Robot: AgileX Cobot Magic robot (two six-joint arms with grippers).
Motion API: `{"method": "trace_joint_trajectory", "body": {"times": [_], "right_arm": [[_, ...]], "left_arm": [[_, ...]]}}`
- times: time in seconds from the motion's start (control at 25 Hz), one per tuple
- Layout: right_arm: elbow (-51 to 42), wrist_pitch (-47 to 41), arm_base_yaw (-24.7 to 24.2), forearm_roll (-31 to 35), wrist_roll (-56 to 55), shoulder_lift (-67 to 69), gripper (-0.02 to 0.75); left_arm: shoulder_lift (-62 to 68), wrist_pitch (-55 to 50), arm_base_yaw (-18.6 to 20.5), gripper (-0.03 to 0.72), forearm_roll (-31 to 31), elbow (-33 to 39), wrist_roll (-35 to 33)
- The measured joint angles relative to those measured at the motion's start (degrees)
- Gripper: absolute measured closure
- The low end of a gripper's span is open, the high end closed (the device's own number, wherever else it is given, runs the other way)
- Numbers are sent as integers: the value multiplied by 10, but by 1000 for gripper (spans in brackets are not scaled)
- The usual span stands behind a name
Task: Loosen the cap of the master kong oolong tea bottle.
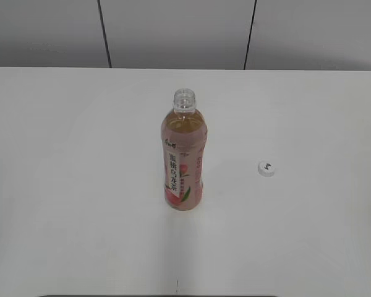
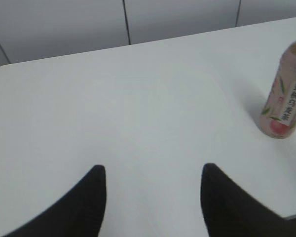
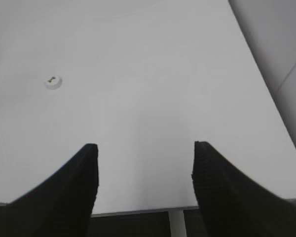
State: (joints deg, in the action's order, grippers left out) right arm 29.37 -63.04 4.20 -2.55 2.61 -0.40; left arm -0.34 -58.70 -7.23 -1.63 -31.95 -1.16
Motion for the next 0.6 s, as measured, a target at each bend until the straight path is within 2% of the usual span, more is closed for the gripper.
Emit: {"method": "trace_joint_trajectory", "body": {"times": [0.12,0.24,0.6], "right_arm": [[0,1,-46,0,0,0,279],[0,1,-60,0,0,0,279],[0,1,-61,0,0,0,279]], "left_arm": [[0,0,42,309,0,0,0],[0,0,73,309,0,0,0],[0,0,78,310,0,0,0]]}}
